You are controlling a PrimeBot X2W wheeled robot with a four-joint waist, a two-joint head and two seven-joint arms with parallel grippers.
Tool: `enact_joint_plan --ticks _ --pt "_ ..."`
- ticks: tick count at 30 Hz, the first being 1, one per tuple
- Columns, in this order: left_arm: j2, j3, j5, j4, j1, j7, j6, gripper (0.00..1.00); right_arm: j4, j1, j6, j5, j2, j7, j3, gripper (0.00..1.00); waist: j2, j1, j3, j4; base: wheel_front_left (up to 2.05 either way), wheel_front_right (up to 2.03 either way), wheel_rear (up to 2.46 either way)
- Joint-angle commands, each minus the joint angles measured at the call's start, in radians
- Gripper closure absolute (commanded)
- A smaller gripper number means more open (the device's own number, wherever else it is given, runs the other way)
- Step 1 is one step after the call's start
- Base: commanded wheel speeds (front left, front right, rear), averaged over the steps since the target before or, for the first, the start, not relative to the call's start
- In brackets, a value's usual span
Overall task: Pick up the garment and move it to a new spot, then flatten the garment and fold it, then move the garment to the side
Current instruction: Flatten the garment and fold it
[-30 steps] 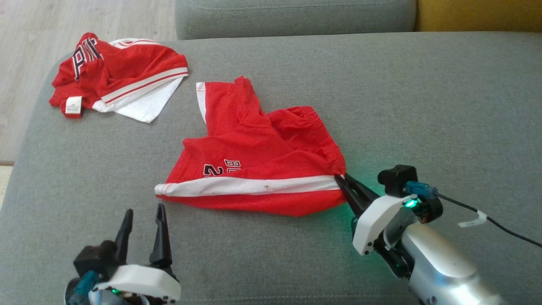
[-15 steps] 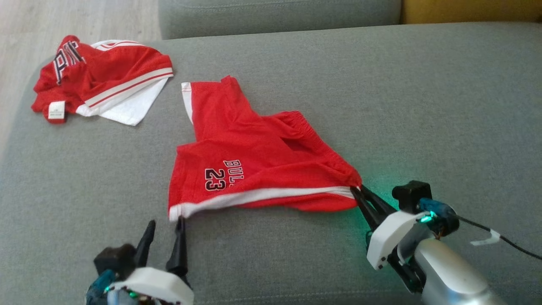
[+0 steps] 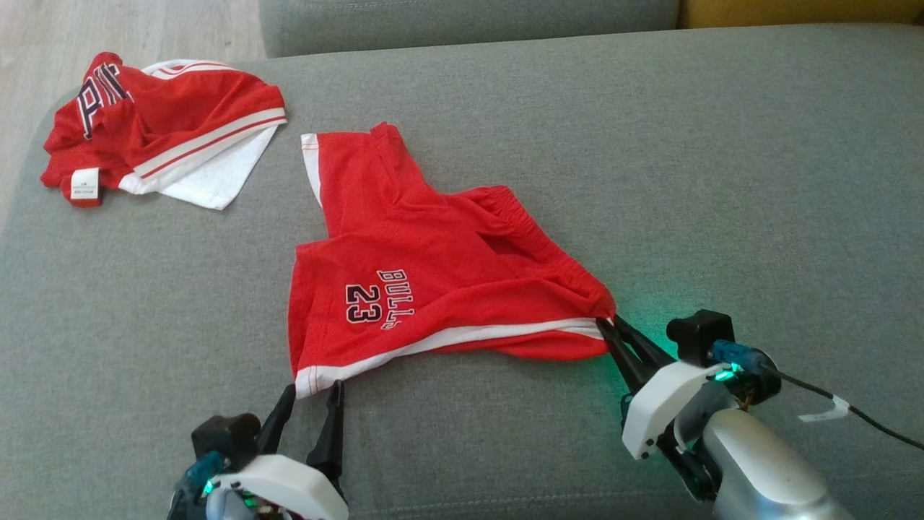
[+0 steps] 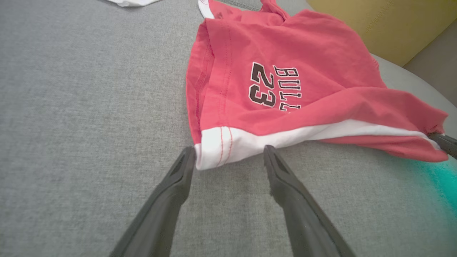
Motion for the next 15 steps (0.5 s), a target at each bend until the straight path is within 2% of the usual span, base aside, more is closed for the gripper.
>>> enact_joint_plan --ticks 1,10,11,12,13,15 --pt "0.006 0.03 -0.003 -0.021 -0.041 -0.005 0.002 0.0 -0.03 0.0 0.008 -0.009 0.007 -0.006 0.004 1.0 0.0 0.0 0.002 0.0 0.0 0.0 0.0" --pt "0.012 0.02 -0.003 0.01 -0.072 -0.012 0.001 0.0 -0.034 -0.004 0.008 -0.018 0.02 -0.002 -0.001 1.0 0.0 0.0 0.009 -0.003 0.0 0.0 0.0" --pt "0.013 0.017 -0.003 0.015 -0.076 -0.012 -0.002 0.05 -0.034 -0.005 0.008 -0.018 0.021 -0.002 0.0 1.0 0.0 0.0 0.01 -0.005 0.0 0.0 0.0" --pt "0.013 0.014 -0.003 0.018 -0.08 -0.012 -0.005 0.34 -0.035 -0.006 0.008 -0.018 0.022 -0.002 0.0 1.0 0.0 0.0 0.011 -0.007 0.0 0.0 0.0" --pt "0.014 0.012 -0.004 0.022 -0.083 -0.012 -0.007 0.55 -0.035 -0.007 0.008 -0.018 0.023 -0.002 0.001 1.0 0.0 0.0 0.011 -0.008 0.0 0.0 0.0" --pt "0.014 0.006 -0.007 0.031 -0.086 -0.006 -0.012 0.82 -0.034 -0.007 0.008 -0.018 0.024 -0.003 0.001 1.0 0.0 0.0 0.011 -0.01 0.0 0.0 0.0"
